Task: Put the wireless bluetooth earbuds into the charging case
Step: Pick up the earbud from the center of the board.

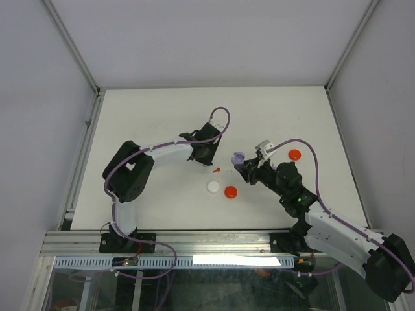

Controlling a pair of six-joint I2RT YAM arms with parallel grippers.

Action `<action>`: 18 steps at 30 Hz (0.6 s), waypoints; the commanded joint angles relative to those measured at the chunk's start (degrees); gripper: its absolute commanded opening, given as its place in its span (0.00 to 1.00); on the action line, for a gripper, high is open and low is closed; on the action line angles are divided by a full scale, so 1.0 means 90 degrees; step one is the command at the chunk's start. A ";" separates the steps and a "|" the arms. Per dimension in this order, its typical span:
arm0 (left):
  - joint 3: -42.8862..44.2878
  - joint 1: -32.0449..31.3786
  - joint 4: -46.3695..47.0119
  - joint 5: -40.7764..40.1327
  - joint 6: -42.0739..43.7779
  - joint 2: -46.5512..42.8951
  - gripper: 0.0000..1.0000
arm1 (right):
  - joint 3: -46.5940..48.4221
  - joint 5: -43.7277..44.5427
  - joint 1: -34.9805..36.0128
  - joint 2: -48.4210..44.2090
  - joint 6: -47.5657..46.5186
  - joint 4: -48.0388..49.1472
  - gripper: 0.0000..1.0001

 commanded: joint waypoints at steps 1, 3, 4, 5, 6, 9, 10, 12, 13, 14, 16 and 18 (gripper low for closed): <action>-0.0165 -0.0060 0.0276 -0.0334 -0.0151 -0.0741 0.05 | 0.0088 -0.0220 -0.0030 -0.0056 -0.0054 0.0510 0.00; -0.0321 -0.0055 0.0417 -0.0404 -0.0216 -0.1031 0.05 | 0.0087 -0.0282 -0.0032 -0.0047 -0.0064 0.0593 0.00; -0.0437 -0.0057 0.0500 -0.0424 -0.0255 -0.1240 0.04 | 0.0087 -0.0315 -0.0035 -0.0040 -0.0069 0.0638 0.00; -0.0540 -0.0056 0.0584 -0.0454 -0.0301 -0.1404 0.04 | 0.0092 -0.0336 -0.0028 -0.0034 -0.0067 0.0680 0.00; -0.0636 -0.0058 0.0690 -0.0482 -0.0350 -0.1589 0.04 | 0.0100 -0.0366 -0.0020 -0.0031 -0.0067 0.0708 0.00; -0.0959 -0.0054 0.1021 -0.0499 -0.0449 -0.2166 0.03 | 0.0124 -0.0444 -0.0023 -0.0012 -0.0067 0.0848 0.00; -0.1073 -0.0057 0.1205 -0.0472 -0.0483 -0.2395 0.03 | 0.0126 -0.0473 -0.0024 -0.0011 -0.0067 0.0907 0.00; -0.1323 -0.0054 0.1480 -0.0353 -0.0519 -0.2827 0.03 | 0.0139 -0.0537 -0.0025 0.0017 -0.0068 0.1033 0.00; -0.1430 -0.0058 0.1597 -0.0292 -0.0543 -0.3050 0.03 | 0.0137 -0.0578 -0.0027 0.0044 -0.0075 0.1121 0.00; -0.1528 -0.0054 0.1710 -0.0218 -0.0552 -0.3190 0.03 | 0.0118 -0.0626 -0.0022 0.0067 -0.0085 0.1231 0.00; -0.1705 -0.0058 0.1919 -0.0033 -0.0561 -0.3699 0.04 | 0.0058 -0.0712 -0.0021 0.0114 -0.0104 0.1516 0.00; -0.1891 -0.0059 0.2148 0.0107 -0.0573 -0.4067 0.04 | 0.0031 -0.0783 -0.0026 0.0154 -0.0092 0.1787 0.00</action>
